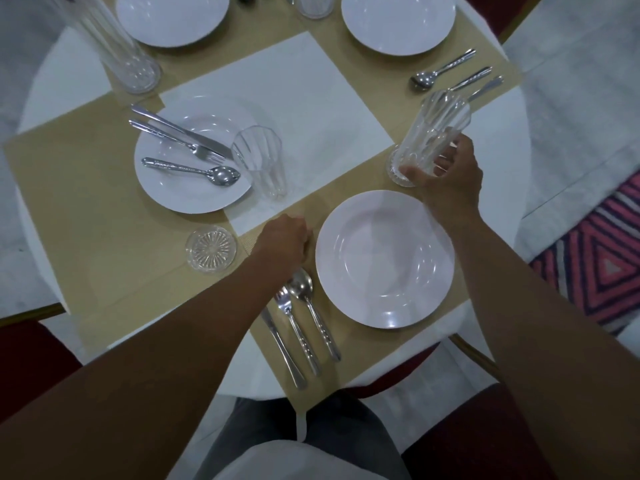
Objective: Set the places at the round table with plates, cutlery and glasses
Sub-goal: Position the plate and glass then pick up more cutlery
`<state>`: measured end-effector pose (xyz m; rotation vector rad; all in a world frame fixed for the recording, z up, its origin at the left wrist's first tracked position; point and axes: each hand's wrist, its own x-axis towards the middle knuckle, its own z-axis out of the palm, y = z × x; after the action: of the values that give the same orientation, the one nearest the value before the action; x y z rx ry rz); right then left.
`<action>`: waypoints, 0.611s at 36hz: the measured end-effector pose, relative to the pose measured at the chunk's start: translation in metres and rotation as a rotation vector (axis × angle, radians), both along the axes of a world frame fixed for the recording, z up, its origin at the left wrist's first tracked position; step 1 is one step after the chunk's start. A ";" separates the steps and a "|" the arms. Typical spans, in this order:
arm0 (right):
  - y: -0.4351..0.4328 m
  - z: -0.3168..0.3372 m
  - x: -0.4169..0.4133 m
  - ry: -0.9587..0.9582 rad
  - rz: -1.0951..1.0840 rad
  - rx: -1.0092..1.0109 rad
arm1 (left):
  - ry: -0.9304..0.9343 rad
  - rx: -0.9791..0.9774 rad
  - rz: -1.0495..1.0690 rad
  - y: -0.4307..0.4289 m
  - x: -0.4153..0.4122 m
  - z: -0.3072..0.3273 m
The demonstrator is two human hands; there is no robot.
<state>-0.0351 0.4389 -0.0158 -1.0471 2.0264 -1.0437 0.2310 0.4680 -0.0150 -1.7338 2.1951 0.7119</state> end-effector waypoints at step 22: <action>0.166 -0.024 0.020 0.083 -0.236 0.132 | 0.401 -0.070 0.231 0.033 -0.007 0.009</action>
<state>-0.0147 0.6051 -0.0397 -0.8094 2.2947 -0.9811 0.2243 0.5008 -0.0062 -2.0515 2.3086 1.1378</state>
